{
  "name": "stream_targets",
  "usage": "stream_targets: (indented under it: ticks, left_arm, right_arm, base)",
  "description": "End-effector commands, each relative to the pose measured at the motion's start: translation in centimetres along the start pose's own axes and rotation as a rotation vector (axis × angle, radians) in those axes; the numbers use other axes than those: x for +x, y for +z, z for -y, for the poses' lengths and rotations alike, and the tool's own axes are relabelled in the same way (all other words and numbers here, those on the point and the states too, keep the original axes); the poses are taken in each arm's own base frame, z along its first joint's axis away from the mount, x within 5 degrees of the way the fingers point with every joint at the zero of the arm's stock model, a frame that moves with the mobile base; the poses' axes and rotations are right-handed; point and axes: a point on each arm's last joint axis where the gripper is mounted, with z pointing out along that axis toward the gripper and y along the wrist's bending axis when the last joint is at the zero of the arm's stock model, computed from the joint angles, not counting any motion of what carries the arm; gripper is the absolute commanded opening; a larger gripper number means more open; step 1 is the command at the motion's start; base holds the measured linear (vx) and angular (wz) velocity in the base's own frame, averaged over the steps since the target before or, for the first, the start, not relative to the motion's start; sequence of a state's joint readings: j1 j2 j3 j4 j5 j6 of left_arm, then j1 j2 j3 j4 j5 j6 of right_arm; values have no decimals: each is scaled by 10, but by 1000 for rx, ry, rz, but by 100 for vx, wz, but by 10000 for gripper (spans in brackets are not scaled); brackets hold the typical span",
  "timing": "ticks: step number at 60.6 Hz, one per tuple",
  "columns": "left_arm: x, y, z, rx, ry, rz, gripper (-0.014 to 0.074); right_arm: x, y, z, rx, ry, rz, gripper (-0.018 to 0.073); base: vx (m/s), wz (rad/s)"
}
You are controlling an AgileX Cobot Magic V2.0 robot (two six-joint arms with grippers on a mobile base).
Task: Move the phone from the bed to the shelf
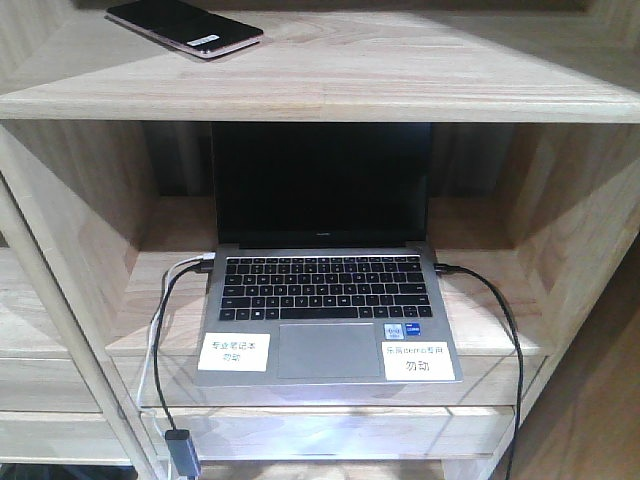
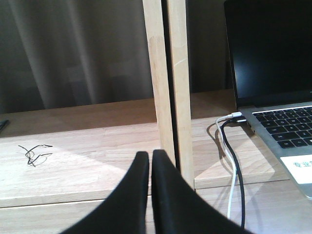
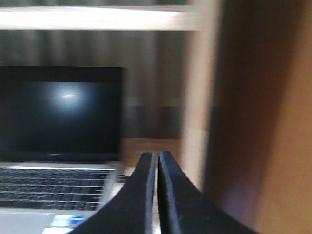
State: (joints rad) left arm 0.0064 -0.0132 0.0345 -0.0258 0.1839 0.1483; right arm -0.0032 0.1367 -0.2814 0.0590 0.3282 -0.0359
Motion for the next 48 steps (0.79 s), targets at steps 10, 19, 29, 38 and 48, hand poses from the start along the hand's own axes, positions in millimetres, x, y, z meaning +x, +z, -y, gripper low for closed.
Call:
stream_targets:
  ticks: [10,19,29,38,48]
  left_arm:
    - [-14,-3,-2,-7,-14,107,1]
    - [-14,-3,-2,-7,-14,107,1]
    - [-14,-3,-2,-7,-14,107,1]
    - [-14,-3,-2,-7,-14,107,1]
    - [-14,-3,-2,-7,-14,107,1]
  right_arm:
    - [33,7,3,28,37,131,-5]
    - [65,12,5,36,48,140,-5]
    - [70,11,4,26,-27,111,-5]
    - [68,10,3,6,-38,132,-5]
    - [67,7,2,6,-37,164,-5]
  base:
    - [0,0]
    - [0,0]
    - [0,0]
    - [0,0]
    - [0,0]
